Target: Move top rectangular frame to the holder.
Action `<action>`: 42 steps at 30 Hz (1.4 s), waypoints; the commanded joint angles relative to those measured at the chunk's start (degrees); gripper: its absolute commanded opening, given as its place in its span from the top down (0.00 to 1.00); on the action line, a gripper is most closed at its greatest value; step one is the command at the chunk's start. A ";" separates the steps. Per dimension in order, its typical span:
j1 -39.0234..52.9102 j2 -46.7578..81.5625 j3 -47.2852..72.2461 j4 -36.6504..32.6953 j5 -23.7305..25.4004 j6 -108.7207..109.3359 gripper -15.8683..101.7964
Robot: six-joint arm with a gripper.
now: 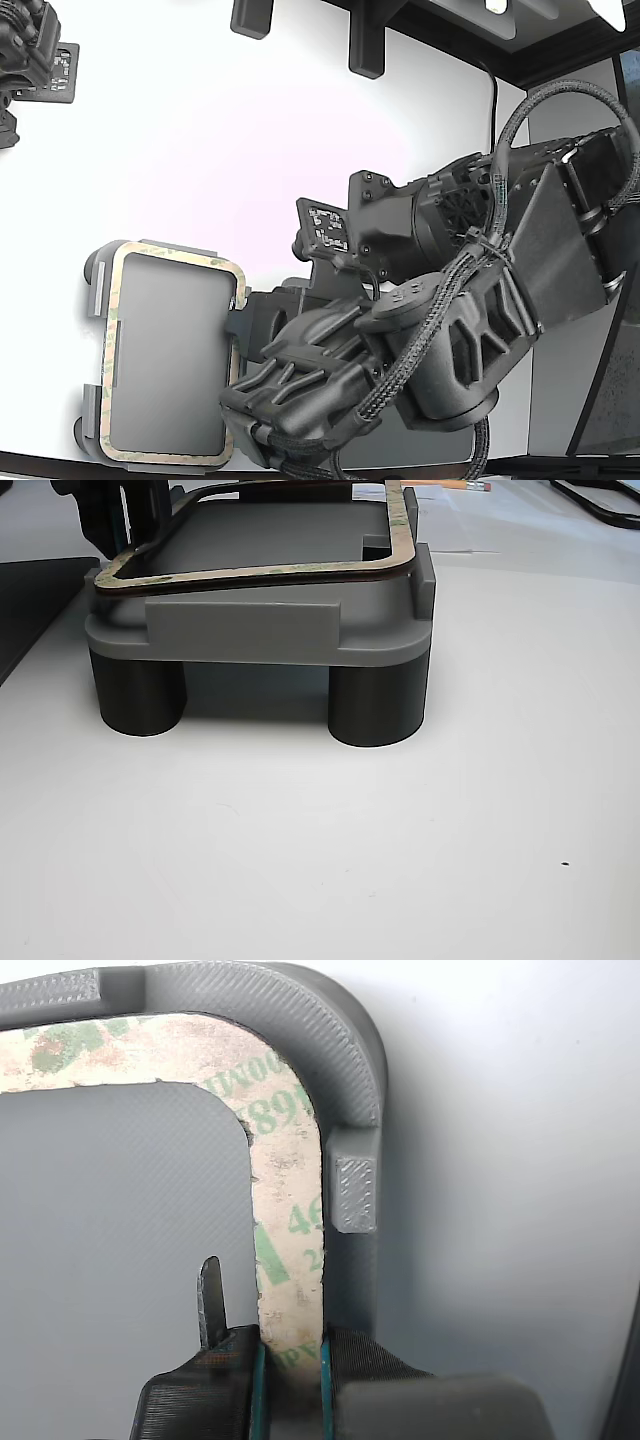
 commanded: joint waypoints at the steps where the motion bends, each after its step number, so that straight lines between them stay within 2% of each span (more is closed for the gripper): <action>1: -0.88 1.93 -0.88 0.00 -0.09 0.18 0.96; 25: -0.62 1.76 -0.97 -0.18 -0.44 0.00 0.96; 26: -0.62 1.76 -1.05 0.09 -0.18 -0.26 0.94; 27: -0.62 1.76 -1.14 0.18 -0.18 -0.62 0.77; 29: -0.62 1.76 -1.41 0.26 0.18 -1.05 0.03; 37: -0.09 0.97 -4.57 0.44 1.49 -2.11 0.02; 42: 0.53 1.85 -7.82 0.53 5.45 -6.50 0.02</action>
